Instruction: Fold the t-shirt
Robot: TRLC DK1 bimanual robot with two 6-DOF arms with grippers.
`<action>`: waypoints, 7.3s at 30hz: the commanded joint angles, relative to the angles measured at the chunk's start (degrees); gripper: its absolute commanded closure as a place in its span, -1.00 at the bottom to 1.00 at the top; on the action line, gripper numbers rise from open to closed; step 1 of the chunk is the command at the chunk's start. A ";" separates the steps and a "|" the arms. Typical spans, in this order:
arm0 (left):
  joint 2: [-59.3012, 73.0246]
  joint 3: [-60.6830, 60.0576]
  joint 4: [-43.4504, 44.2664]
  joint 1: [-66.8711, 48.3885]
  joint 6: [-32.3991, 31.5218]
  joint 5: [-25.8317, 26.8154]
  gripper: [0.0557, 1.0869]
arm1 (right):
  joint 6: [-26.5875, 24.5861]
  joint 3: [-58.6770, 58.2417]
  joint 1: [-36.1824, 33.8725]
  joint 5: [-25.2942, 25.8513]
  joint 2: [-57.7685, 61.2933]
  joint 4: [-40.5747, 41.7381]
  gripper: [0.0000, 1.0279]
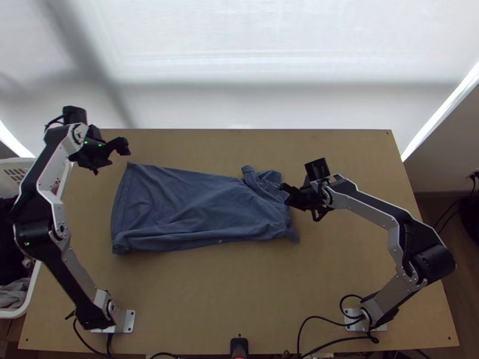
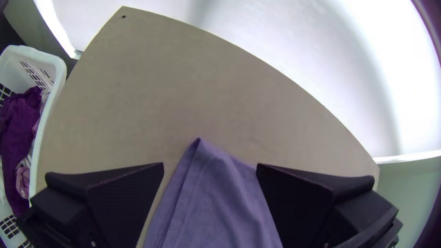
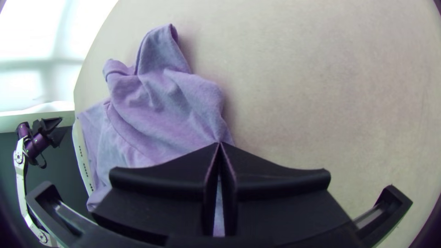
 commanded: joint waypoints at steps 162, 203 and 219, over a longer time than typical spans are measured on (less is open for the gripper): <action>7.96 1.60 26.15 -1.55 -4.04 -10.36 0.91 | -11.83 17.58 -12.33 18.29 10.39 28.25 0.95; -72.46 -56.67 0.22 -5.68 81.75 -11.42 -0.78 | -15.79 -1.67 -9.43 18.64 -36.46 -13.67 -0.50; -80.81 -65.81 -12.70 -16.05 88.69 -11.95 -0.60 | -15.09 -10.55 -9.52 17.24 -41.03 -11.83 -0.50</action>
